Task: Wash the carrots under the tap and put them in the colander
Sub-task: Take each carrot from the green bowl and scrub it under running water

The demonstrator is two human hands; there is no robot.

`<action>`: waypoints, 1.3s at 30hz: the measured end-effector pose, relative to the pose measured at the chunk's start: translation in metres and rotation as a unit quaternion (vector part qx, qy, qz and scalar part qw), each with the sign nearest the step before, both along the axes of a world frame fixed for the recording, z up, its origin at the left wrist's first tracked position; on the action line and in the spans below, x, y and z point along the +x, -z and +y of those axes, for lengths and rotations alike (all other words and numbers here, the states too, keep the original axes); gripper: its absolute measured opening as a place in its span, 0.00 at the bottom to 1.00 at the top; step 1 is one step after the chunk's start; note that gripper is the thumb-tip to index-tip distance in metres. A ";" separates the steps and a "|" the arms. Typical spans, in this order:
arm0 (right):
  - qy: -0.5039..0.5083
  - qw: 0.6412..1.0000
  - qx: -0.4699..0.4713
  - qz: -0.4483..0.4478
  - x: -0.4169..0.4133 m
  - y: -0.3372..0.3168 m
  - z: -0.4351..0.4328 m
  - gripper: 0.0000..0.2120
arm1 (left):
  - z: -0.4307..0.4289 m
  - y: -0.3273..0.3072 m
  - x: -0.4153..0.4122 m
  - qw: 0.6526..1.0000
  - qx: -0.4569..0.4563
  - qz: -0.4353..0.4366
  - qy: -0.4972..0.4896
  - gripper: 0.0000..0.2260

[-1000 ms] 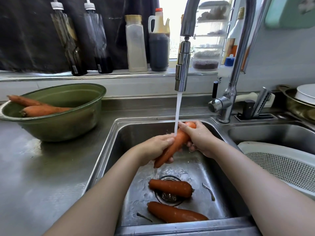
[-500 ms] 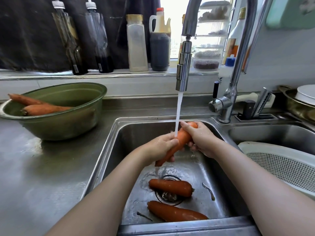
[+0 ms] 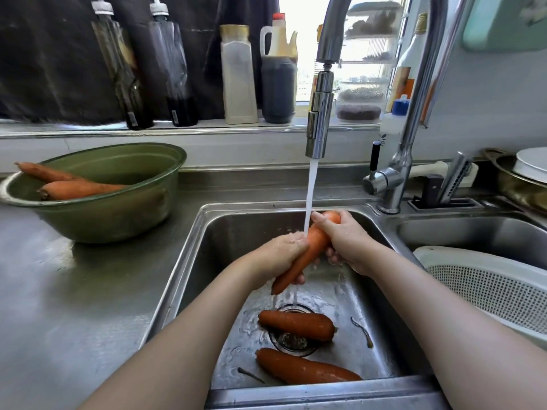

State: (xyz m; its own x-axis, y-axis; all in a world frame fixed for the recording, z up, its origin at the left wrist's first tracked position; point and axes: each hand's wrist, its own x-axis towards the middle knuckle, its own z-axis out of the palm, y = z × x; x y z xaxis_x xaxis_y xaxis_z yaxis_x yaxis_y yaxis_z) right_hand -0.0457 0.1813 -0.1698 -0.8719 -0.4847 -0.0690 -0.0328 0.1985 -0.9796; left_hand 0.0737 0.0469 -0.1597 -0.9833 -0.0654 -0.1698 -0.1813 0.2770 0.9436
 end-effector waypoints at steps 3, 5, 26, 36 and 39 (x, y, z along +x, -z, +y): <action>0.011 1.000 -0.007 0.000 0.002 -0.001 -0.003 0.26 | 0.010 -0.007 -0.003 0.994 -0.052 0.005 -0.093 0.16; 0.012 1.000 -0.021 -0.005 0.002 -0.004 -0.006 0.26 | 0.014 -0.011 -0.006 0.986 -0.062 0.010 -0.152 0.19; 0.028 1.000 -0.007 -0.011 -0.001 -0.006 0.004 0.24 | -0.003 -0.005 0.003 0.999 -0.004 -0.007 0.049 0.15; 0.032 0.999 -0.026 -0.019 -0.002 -0.003 -0.008 0.30 | 0.007 0.005 -0.010 0.974 -0.153 0.101 -0.130 0.17; 0.038 0.998 -0.024 -0.032 -0.004 -0.002 -0.005 0.29 | 0.005 0.000 -0.007 0.991 -0.068 0.032 -0.107 0.17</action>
